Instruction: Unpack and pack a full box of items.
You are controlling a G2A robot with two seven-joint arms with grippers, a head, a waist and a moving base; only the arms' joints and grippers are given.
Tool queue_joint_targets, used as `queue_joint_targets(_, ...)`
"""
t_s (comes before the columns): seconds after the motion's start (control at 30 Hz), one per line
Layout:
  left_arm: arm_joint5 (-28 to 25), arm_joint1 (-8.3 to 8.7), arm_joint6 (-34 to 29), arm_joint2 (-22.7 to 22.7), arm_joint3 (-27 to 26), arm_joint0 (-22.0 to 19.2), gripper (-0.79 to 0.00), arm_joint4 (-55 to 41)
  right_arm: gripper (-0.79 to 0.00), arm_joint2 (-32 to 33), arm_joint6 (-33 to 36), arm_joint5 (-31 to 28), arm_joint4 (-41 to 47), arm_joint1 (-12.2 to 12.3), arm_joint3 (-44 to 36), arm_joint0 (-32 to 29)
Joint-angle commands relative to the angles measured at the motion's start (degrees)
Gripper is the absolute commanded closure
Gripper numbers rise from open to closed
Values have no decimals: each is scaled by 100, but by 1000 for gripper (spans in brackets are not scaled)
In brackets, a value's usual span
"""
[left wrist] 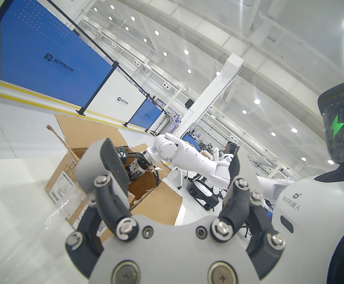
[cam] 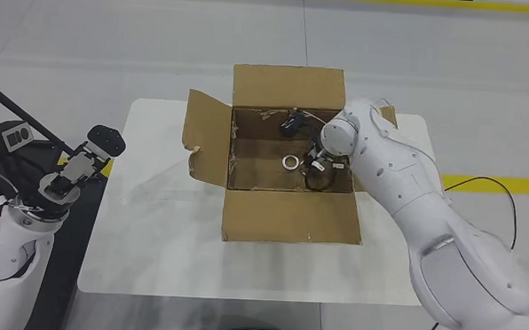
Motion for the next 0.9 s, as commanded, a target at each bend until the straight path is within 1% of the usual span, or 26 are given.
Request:
queue_joint_targets(0.0,0,0,0,0,0,0,-785,0,-711,64,-63,-48,30,17,-39,32)
queue_joint_targets(0.1,0,0,0,0,0,0,-785,0,-727,318,-264,-209,150,137,-209,110)
queue_joint_targets(0.13,0,0,0,0,0,0,-785,0,-702,437,-336,-284,186,207,-292,125)
queue_joint_targets(0.17,0,0,0,0,0,0,-785,0,-696,566,-395,-368,207,290,-397,124)
queue_joint_targets(0.23,0,0,0,0,0,0,-785,0,-745,842,-379,-638,234,491,-693,63)
queue_joint_targets(0.3,0,0,0,0,0,0,-785,0,-767,1166,-322,-731,181,723,-1125,-73)
queue_joint_targets(0.37,0,0,0,0,0,0,-785,0,-776,1553,-199,-736,114,976,-1765,-331)
queue_joint_targets(0.47,0,0,0,0,0,0,-785,0,-785,2296,101,-649,3,1377,-3031,-964)
queue_joint_targets(0.57,0,0,0,0,0,0,-785,0,-785,3134,329,-523,-85,1722,-4461,-1834)
queue_joint_targets(0.63,0,0,0,0,0,0,-785,0,-785,3688,359,-461,-133,1898,-5253,-2412)
queue_joint_targets(0.7,0,0,0,0,0,0,-785,0,-785,4221,277,-285,-232,2029,-5821,-2916)
queue_joint_targets(0.8,0,0,0,0,0,0,-785,0,-785,4941,110,325,-645,2167,-6380,-3536)
queue_joint_targets(0.87,0,0,0,0,0,0,-785,0,-785,5340,11,943,-1050,2227,-6669,-3903)
